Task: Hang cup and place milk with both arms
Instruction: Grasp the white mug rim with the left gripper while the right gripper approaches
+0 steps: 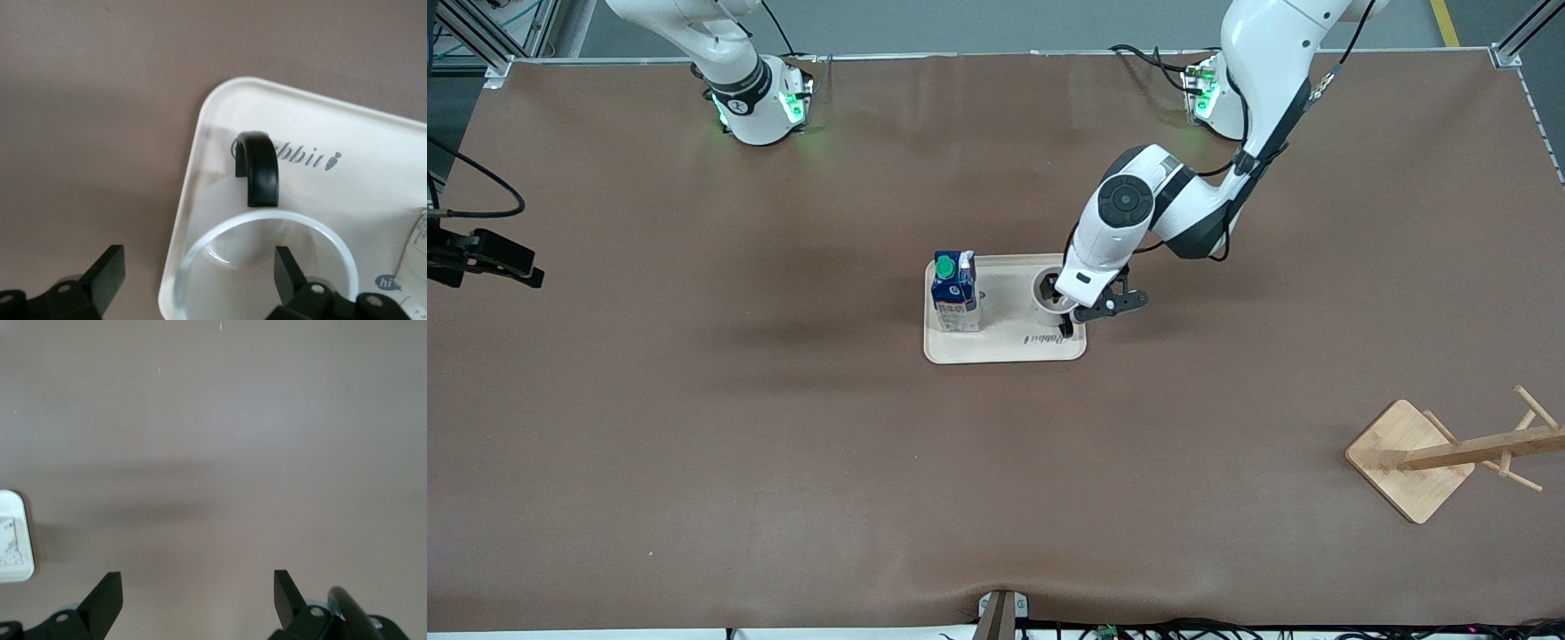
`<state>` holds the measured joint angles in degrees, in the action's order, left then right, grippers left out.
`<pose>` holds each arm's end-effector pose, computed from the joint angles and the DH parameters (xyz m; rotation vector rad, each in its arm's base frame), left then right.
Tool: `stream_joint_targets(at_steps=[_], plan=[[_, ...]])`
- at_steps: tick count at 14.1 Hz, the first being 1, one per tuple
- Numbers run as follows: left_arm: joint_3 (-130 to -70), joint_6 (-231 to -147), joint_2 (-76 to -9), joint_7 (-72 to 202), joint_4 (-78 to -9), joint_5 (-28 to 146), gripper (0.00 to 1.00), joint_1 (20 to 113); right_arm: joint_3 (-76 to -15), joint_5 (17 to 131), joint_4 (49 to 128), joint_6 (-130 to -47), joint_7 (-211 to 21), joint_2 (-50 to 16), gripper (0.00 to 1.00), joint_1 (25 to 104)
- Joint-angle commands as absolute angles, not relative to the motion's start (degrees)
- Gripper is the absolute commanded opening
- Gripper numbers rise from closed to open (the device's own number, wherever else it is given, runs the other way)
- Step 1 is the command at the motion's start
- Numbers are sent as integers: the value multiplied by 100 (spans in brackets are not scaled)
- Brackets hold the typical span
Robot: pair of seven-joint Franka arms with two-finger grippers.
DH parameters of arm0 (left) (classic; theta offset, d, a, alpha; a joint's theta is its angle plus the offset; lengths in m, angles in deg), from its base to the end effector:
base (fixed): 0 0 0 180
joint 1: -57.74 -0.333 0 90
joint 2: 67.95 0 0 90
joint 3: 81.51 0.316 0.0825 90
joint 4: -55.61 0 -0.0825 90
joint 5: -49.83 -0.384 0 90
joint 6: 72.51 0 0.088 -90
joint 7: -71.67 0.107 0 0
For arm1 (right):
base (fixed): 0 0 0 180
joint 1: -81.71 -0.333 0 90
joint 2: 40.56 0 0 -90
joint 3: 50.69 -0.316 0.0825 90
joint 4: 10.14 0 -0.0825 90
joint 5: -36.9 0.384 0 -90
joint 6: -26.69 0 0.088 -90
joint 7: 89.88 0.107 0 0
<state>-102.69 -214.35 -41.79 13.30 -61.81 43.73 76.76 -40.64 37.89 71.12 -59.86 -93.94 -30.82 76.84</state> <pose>0.4573 -0.3818 0.2281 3.0470 0.4111 -0.1047 0.5975 -0.0430 0.5941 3.1330 -0.0279 -0.1189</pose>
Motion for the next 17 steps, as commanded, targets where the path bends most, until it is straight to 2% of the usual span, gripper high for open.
stream_joint_targets(at_steps=[1, 2, 5, 8, 9, 12, 17], plan=[[-10278, -21507, -4149, 1085, -6146, 4201, 61, 7742, -4137, 3926, 7186, -5892, -9375, -2826, 100, 7801], [-10278, -21507, -4140, 1024, -6137, 4200, 48, 7751, -4146, 4031, 7186, -5770, -9375, -2809, 100, 7819], [-10278, -21507, -4114, 900, -6110, 4200, 20, 7830, -4146, 4208, 7195, -5419, -9340, -2773, 100, 7723], [-10269, -21507, -4114, 892, -6102, 4200, 3, 7830, -4155, 4217, 7195, -5048, -9340, -2677, 100, 7617], [-10260, -21499, -4114, 892, -6102, 4200, 0, 7830, -4155, 4261, 7195, -5092, -9340, -2598, 100, 7617], [-10251, -21472, -4158, 909, -6040, 4192, 0, 7813, -4155, 4690, 7195, -5048, -9340, -2466, 100, 7469], [-10216, -21236, -4508, 935, -5821, 3823, 0, 7532, -4155, 4727, 7204, -5065, -8007, -2474, 100, 6731]])
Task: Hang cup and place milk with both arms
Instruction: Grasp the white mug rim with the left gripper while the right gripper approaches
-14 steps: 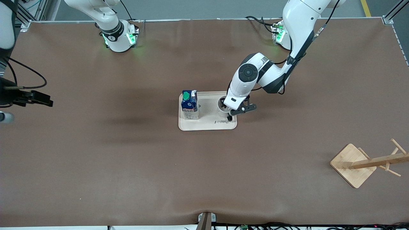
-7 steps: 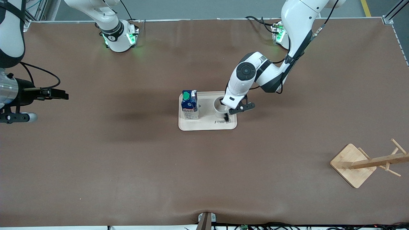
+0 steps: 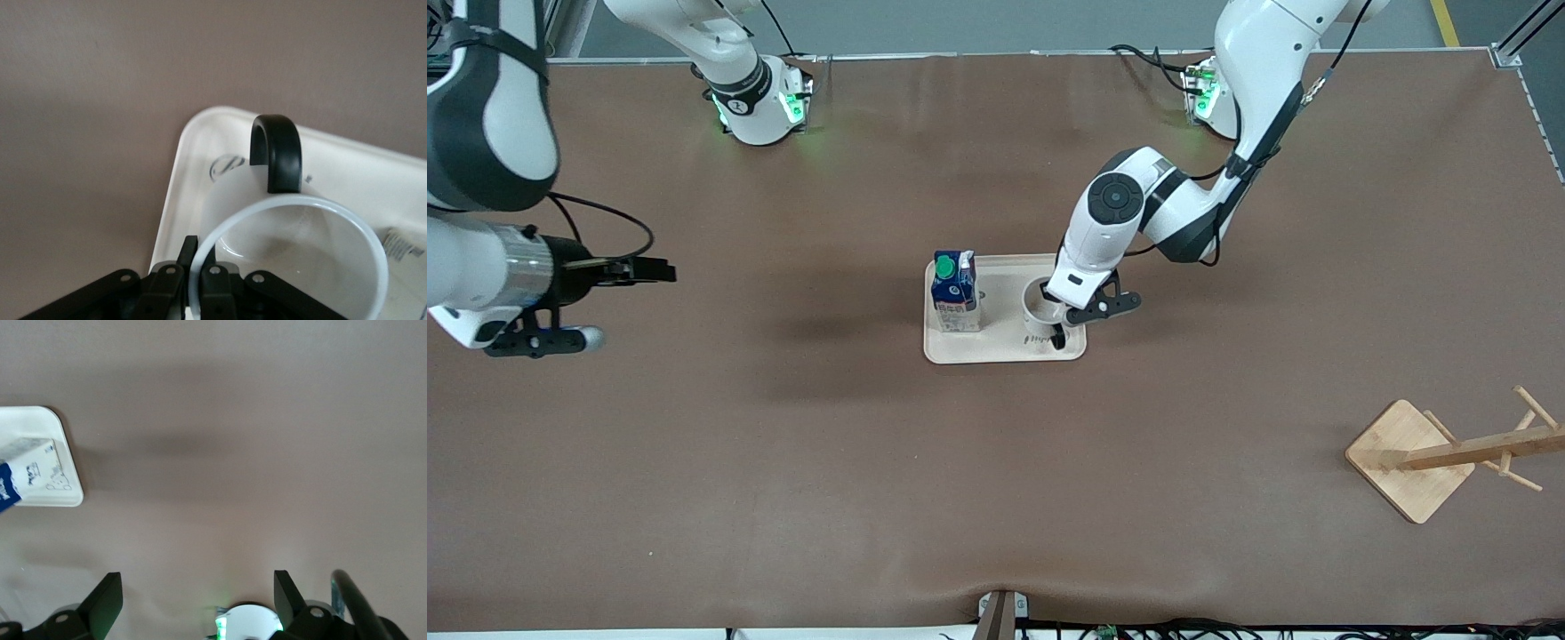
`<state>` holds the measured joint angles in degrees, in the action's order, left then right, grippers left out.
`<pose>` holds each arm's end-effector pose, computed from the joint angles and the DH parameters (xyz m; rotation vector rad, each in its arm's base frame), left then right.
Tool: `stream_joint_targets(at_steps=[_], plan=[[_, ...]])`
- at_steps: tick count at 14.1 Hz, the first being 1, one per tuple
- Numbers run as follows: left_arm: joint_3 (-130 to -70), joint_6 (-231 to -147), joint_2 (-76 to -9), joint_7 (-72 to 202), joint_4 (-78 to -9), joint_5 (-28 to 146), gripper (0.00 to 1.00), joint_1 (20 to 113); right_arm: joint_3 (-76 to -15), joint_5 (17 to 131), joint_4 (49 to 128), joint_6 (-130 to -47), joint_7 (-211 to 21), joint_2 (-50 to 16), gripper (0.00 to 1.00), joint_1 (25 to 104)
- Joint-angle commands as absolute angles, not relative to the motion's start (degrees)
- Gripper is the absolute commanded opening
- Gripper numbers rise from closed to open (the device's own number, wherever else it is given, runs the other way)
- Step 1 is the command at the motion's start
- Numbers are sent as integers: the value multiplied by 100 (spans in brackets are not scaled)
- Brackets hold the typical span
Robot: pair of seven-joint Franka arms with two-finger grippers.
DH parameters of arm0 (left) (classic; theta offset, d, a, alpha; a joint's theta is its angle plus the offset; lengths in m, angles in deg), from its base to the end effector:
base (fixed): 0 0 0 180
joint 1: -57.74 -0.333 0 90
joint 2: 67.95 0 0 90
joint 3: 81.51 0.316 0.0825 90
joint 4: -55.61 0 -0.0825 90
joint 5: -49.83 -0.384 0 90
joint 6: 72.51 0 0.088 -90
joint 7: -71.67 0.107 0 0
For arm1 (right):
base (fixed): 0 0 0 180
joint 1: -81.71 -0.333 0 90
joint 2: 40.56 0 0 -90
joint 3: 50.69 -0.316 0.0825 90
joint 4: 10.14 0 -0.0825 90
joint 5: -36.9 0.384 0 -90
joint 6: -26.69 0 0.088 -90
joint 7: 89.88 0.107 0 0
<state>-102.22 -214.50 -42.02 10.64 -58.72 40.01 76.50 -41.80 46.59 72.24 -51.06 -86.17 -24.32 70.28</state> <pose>0.4793 -0.3852 0.2511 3.0314 0.4313 0.0127 0.6012 0.0587 0.5086 -2.9848 0.0246 0.5541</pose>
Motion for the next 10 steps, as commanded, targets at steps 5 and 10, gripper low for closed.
stream_joint_targets(at_steps=[5, 10], plan=[[-10225, -19894, -4729, 1443, -5014, 3814, 0, 7128, -4155, 5271, 7204, -5118, -7626, -2369, 100, 6221], [-10243, -19013, -5159, 2866, -4722, 3831, 0, 6461, -4146, 5272, 7212, -5460, -7286, -2202, 100, 5439]])
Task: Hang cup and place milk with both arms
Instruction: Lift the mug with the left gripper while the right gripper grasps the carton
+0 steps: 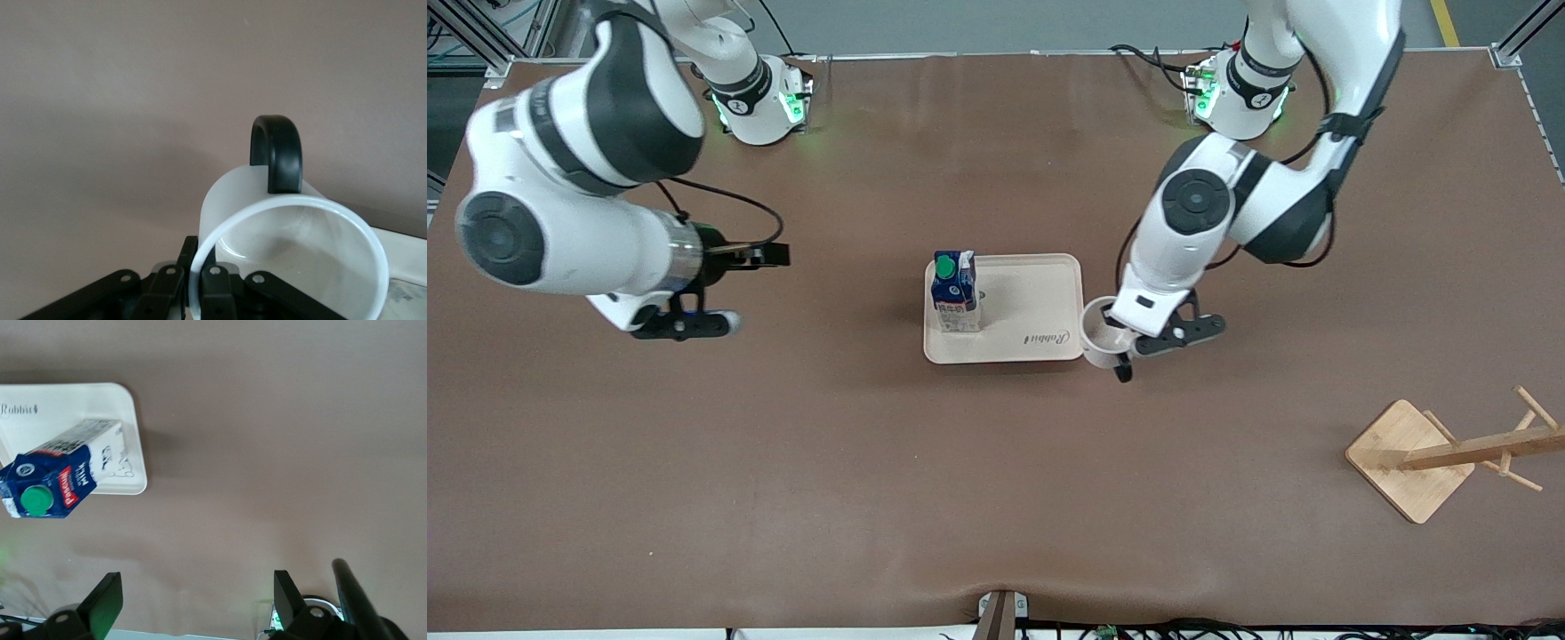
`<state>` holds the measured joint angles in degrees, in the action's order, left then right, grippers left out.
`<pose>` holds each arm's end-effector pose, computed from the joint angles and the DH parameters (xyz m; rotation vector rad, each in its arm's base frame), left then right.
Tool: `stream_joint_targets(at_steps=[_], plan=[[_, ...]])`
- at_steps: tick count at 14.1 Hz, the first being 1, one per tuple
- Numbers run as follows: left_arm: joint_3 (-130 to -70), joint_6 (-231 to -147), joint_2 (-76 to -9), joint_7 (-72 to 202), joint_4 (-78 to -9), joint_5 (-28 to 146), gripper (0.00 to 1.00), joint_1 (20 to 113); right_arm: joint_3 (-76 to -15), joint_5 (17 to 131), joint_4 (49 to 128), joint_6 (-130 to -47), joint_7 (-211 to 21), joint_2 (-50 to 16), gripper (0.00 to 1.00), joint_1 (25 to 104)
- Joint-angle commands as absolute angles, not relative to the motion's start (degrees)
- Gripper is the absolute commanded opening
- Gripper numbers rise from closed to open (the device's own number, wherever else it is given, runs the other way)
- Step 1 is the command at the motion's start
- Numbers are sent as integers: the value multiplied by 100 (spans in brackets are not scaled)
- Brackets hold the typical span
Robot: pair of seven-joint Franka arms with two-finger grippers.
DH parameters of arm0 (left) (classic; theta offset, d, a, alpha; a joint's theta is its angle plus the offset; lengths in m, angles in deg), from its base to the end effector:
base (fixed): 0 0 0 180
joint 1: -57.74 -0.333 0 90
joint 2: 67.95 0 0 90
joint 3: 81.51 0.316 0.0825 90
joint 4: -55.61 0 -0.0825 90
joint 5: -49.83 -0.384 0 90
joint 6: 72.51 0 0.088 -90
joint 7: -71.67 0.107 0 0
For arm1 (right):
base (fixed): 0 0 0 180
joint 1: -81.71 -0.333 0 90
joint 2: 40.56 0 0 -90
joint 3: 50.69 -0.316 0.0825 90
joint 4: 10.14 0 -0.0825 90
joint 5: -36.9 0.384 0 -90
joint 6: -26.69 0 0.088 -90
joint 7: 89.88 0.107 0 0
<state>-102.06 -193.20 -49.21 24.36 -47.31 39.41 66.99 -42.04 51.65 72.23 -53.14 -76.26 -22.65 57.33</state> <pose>0.5636 -0.2942 0.3777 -3.0909 -0.3584 -0.0513 0.5786 0.2073 0.4943 -2.9675 -0.0534 0.5933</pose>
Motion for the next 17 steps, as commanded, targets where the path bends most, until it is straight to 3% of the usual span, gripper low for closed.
stream_joint_targets(at_steps=[1, 6, 12, 17], plan=[[-10251, -18881, -5256, 3113, -4722, 3884, 0, 6285, -4146, 5220, 7221, -5740, -6753, -2185, 100, 5229], [-10269, -18090, -5739, 4493, -4713, 3919, 0, 5547, -4146, 5210, 7651, -7086, -5411, -2044, 100, 4454], [-10278, -17720, -6056, 6487, -4678, 4164, 0, 4571, -4155, 5281, 7906, -7709, -5104, -1798, 100, 3918], [-10225, -17368, -5995, 7937, -4177, 4227, 0, 4000, -4155, 5289, 8029, -8071, -4699, -1701, 100, 3680]])
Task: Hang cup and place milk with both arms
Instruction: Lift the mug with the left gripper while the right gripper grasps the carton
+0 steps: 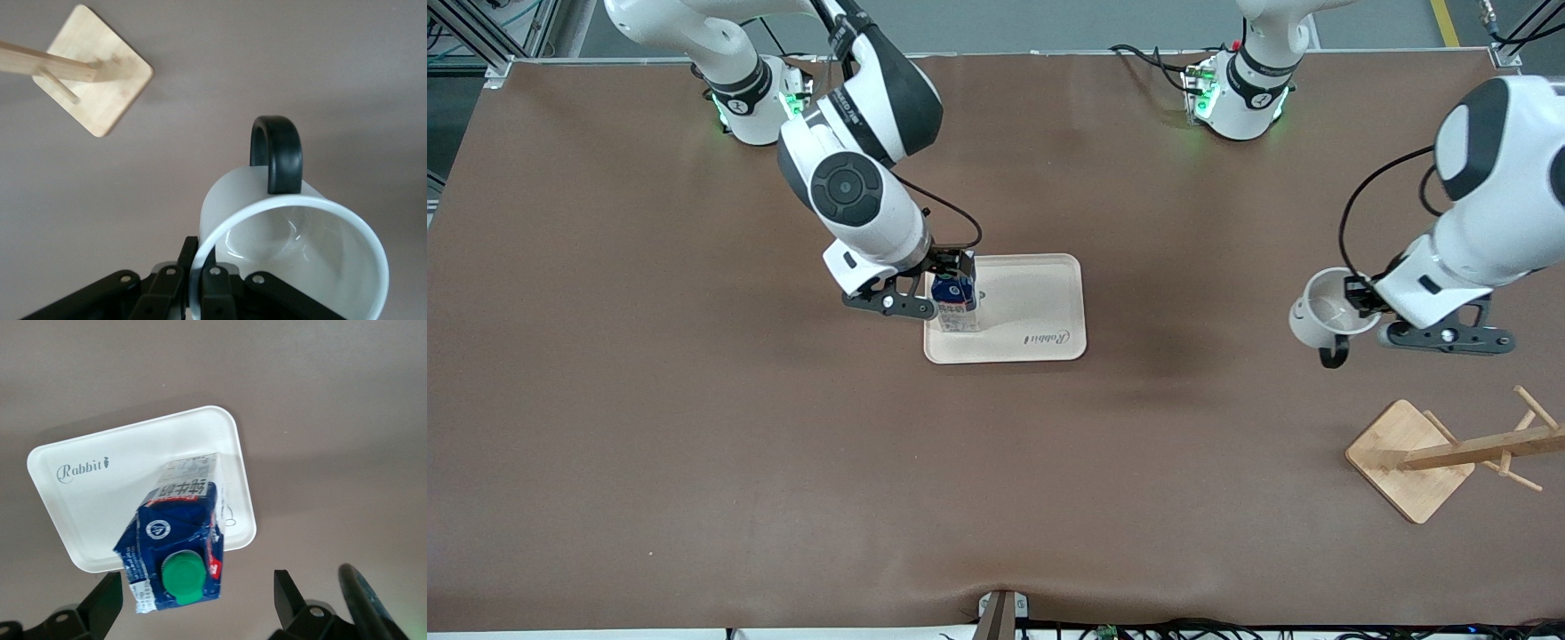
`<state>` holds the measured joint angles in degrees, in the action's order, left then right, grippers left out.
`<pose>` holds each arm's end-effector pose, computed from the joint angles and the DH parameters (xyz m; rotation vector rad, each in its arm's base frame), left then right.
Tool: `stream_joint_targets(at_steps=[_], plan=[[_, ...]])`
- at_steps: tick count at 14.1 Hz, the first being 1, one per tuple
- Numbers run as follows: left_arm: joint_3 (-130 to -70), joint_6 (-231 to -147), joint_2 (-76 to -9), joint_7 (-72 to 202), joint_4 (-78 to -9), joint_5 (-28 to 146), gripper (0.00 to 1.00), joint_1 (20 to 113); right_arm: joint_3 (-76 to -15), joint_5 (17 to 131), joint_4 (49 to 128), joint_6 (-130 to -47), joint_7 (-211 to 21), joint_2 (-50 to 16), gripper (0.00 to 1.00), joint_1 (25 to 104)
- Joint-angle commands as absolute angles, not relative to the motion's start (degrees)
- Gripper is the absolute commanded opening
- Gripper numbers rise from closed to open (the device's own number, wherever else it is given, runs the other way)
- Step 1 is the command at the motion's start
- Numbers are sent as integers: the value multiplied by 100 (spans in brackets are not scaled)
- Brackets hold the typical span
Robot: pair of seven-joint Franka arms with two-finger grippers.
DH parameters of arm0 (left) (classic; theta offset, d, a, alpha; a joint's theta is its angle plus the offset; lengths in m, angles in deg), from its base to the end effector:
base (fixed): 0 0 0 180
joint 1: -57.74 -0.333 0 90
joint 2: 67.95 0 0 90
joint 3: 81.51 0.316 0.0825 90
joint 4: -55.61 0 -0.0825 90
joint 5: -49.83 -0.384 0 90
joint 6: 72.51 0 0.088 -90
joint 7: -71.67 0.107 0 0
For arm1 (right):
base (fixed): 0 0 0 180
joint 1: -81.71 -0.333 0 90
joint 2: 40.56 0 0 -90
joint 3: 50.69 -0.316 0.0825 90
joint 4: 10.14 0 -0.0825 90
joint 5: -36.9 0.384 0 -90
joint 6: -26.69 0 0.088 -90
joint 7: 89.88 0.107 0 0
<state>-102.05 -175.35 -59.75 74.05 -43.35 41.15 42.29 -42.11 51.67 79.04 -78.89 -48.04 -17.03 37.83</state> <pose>0.5961 -0.0302 0.4917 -3.0316 0.2541 0.0961 0.5216 0.4094 0.4044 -3.0417 0.2894 0.3171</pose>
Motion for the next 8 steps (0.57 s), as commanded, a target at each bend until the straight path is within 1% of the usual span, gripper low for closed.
stream_joint_targets(at_steps=[1, 4, 8], plan=[[-10225, -17368, -5934, 8175, -4072, 4218, 0, 3920, -4155, 5289, 8065, -8132, -4699, -1692, 100, 3654], [-10216, -17350, -5565, 8519, -3502, 4139, 0, 3710, -4155, 5289, 8091, -8361, -4595, -1596, 100, 3531], [-10207, -17359, -5248, 9284, -3097, 4130, 0, 3498, -4155, 5281, 8240, -8677, -4541, -1464, 100, 3399]])
